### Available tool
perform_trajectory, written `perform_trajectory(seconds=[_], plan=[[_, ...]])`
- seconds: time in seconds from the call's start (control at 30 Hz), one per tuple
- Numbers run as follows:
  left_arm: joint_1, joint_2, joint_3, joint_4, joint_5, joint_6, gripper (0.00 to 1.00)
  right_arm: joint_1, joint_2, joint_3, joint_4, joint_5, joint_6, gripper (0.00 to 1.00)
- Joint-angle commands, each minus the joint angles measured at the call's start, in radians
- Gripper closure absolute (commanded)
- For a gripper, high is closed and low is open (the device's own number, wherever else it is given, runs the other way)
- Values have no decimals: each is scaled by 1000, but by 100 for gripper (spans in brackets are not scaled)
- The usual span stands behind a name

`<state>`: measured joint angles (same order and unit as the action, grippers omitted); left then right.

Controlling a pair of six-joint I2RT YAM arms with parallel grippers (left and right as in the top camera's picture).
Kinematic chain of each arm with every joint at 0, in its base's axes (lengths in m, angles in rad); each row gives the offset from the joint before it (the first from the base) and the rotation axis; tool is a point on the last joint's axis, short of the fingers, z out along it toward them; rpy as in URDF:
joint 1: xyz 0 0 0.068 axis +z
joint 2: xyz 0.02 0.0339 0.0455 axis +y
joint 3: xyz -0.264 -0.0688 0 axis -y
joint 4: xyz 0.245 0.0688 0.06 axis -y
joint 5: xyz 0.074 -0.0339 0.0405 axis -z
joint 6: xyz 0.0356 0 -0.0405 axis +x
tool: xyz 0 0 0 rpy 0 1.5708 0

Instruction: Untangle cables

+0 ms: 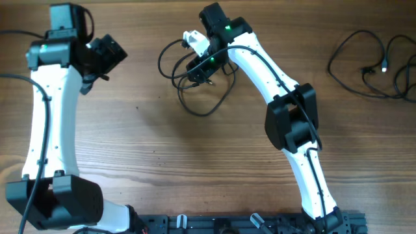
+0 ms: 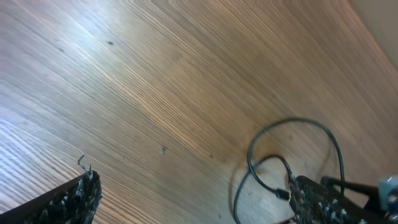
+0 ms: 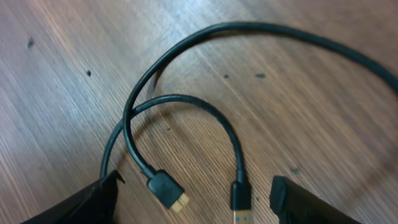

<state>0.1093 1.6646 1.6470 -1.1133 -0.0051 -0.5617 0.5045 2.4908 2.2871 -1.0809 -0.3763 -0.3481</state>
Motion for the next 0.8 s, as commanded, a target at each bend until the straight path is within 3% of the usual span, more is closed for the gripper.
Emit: perform_trajectory(seconds=[0.0, 0.1, 0.2, 0.4, 0.77], plan=[[49, 6, 6, 4, -22, 8, 0, 33, 38, 9, -8, -73, -10, 25], [63, 6, 6, 5, -22, 8, 0, 71, 38, 9, 28, -63, 240, 33], [64, 6, 6, 4, -22, 8, 0, 108, 38, 9, 117, -6, 418, 34], [64, 6, 6, -14, -23, 8, 0, 174, 40, 8, 191, 367, 708, 37], [164, 6, 6, -29, -21, 8, 0, 193, 45, -127, 266, 332, 705, 43]])
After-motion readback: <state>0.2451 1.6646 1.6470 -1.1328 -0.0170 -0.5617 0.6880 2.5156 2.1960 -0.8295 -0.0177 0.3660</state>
